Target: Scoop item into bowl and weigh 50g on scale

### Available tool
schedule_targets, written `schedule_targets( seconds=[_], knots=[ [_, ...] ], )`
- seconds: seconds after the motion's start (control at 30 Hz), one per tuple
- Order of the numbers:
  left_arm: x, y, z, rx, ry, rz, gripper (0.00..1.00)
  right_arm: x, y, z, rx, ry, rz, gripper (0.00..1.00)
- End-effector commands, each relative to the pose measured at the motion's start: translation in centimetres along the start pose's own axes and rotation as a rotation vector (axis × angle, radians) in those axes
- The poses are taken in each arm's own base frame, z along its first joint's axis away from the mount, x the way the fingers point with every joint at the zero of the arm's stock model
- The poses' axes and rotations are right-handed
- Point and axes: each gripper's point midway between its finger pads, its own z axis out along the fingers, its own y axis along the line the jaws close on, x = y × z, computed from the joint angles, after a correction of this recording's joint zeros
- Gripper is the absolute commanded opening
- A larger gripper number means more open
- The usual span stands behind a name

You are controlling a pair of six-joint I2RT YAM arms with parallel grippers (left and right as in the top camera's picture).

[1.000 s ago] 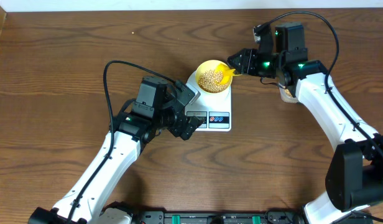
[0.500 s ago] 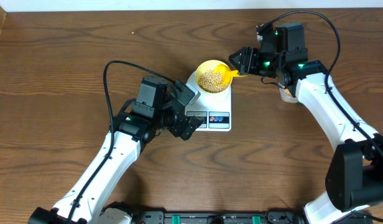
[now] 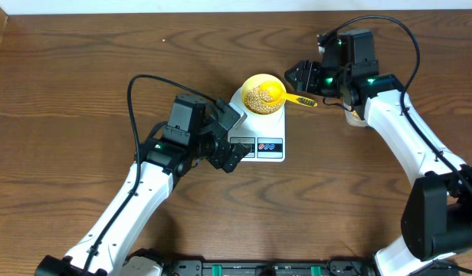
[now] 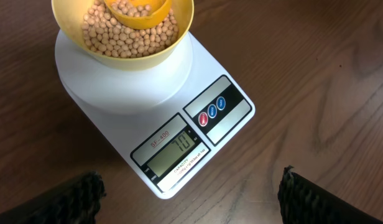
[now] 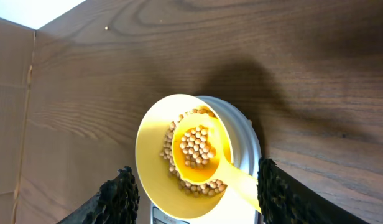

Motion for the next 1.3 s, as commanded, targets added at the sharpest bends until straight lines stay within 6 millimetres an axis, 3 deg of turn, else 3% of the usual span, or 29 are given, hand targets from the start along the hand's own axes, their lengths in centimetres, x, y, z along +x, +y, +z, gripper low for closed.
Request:
schedule_targets(
  seconds=[0.0, 0.17, 0.33, 0.5, 1.27],
  knots=[
    [0.5, -0.1, 0.3, 0.013, 0.011, 0.003, 0.92, 0.1, -0.2, 0.2, 0.014, 0.001, -0.008, 0.6],
    [0.5, -0.1, 0.3, 0.013, 0.011, 0.003, 0.92, 0.1, -0.3, 0.2, 0.021, -0.002, -0.007, 0.67],
    [0.4, -0.1, 0.3, 0.014, 0.011, 0.003, 0.92, -0.1, -1.2, 0.2, 0.073, -0.016, 0.006, 0.91],
    [0.5, -0.1, 0.3, 0.013, 0.011, 0.003, 0.92, 0.1, -1.8, 0.1, 0.101, -0.01, 0.025, 0.99],
    [0.5, -0.1, 0.3, 0.014, 0.011, 0.003, 0.92, 3.0, -4.6, -0.1, 0.161, 0.079, 0.109, 0.99]
  ],
)
